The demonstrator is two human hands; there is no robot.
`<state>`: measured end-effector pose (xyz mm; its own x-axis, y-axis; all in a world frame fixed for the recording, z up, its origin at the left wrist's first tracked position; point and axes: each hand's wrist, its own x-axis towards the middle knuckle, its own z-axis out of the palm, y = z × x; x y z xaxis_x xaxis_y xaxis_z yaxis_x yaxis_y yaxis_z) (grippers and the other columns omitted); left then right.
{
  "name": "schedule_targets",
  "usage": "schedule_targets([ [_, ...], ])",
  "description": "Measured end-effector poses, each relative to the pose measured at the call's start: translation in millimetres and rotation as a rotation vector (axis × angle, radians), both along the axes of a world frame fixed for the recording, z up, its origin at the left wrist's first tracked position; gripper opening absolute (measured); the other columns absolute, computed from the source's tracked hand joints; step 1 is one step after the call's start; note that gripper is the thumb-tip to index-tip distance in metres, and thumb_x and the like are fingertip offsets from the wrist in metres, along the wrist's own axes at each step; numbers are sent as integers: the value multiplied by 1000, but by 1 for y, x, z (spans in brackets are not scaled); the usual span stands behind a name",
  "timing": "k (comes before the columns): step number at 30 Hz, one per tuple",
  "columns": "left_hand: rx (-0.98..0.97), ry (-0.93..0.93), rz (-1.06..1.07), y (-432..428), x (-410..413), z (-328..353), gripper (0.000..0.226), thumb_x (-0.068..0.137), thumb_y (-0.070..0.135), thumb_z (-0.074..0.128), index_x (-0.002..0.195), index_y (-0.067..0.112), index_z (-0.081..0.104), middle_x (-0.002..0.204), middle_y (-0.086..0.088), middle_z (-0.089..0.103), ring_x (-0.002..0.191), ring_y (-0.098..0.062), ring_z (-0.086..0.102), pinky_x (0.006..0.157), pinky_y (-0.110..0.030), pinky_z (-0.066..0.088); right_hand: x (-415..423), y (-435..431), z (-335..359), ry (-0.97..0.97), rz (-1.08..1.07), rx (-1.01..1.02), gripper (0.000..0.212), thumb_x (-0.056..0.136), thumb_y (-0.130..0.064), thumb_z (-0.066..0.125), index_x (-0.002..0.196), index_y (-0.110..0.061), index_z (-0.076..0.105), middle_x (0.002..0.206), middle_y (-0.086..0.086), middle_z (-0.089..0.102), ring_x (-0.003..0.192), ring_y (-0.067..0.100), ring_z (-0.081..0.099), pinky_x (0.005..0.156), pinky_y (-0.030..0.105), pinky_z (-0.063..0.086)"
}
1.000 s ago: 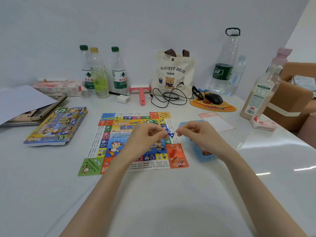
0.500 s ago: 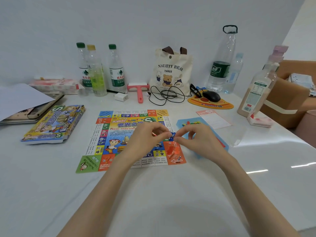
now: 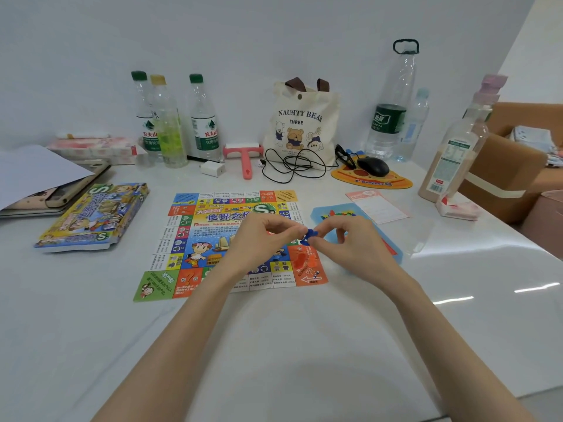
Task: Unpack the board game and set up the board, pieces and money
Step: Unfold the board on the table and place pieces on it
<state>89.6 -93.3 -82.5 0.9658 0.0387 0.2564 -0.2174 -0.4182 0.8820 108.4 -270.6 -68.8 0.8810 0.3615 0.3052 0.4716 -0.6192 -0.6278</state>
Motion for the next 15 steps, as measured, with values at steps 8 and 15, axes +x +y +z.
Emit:
schedule_targets([
  [8, -37, -41, 50, 8, 2, -1, 14, 87, 32, 67, 91, 22, 76, 82, 13, 73, 73, 5, 64, 63, -8, 47, -5, -11, -2, 88, -85, -68, 5, 84, -31, 72, 83, -29, 67, 67, -19, 58, 62, -15, 49, 53, 12, 29],
  [15, -28, -16, 91, 14, 5, -5, 13, 90, 34, 63, 93, 27, 74, 84, 14, 72, 80, -5, 67, 67, -11, 50, -5, -9, -25, 112, -216, -168, 12, 87, -32, 68, 95, -23, 71, 67, -14, 57, 64, 3, 53, 52, 14, 31],
])
